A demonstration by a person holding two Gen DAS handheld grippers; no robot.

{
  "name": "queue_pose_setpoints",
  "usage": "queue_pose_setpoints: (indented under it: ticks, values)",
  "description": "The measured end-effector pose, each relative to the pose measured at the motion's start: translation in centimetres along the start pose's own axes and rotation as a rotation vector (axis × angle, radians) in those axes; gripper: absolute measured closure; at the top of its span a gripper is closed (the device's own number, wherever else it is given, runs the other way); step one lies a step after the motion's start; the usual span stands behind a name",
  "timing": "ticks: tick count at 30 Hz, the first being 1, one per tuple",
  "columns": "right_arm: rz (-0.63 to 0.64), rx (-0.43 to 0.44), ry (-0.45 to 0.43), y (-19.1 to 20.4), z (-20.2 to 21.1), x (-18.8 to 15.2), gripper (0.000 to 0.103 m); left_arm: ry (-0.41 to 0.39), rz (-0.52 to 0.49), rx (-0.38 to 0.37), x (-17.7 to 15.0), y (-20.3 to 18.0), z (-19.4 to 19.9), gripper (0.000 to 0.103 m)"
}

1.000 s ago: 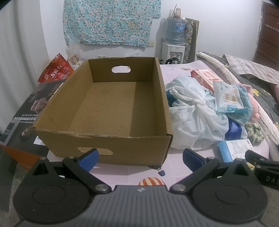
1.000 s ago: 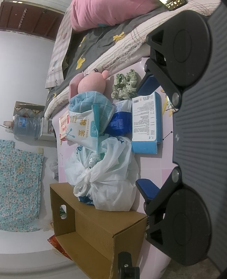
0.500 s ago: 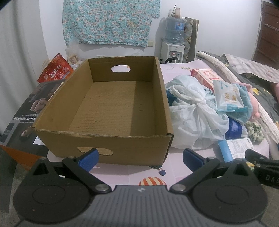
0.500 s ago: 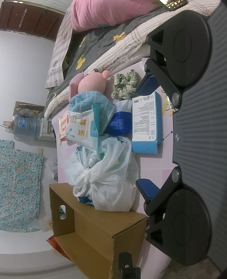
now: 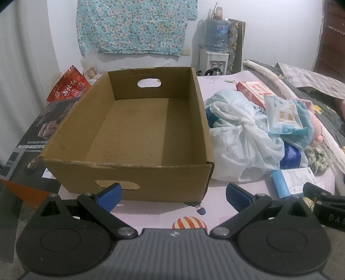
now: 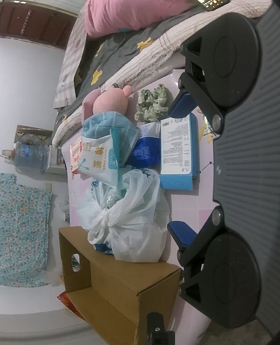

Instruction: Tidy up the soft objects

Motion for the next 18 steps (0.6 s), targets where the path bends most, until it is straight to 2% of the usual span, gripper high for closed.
queue_pose_setpoints:
  ticks: [5, 9, 13, 18]
  values:
    - [-0.016, 0.007, 0.007, -0.7, -0.5, -0.4, 0.001, 0.011, -0.028, 0.010, -0.3, -0.7, -0.2, 0.000]
    - [-0.050, 0.004, 0.002, -2.7, -1.0, -1.4, 0.001, 0.008, -0.089, -0.004, -0.3, -2.6, -0.1, 0.000]
    - [-0.119, 0.011, -0.009, -6.3, -1.5, -3.1, 0.001, 0.001, -0.166, -0.069, -0.8, -5.5, 0.1, 0.000]
    - [-0.273, 0.070, -0.016, -11.6, -2.6, -5.3, 0.001, 0.003, -0.274, -0.166, -2.0, -10.3, -0.6, 0.000]
Point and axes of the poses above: each gripper's, at about its wrist camera, not at the fingertips, and z roughly against the way its jaws point, y to its left, x to its top, the point moved 6 cm from there along -z, roughly the way its jaws point, and after that the axes turned 2 degrees about y, right-handed, at the moved point
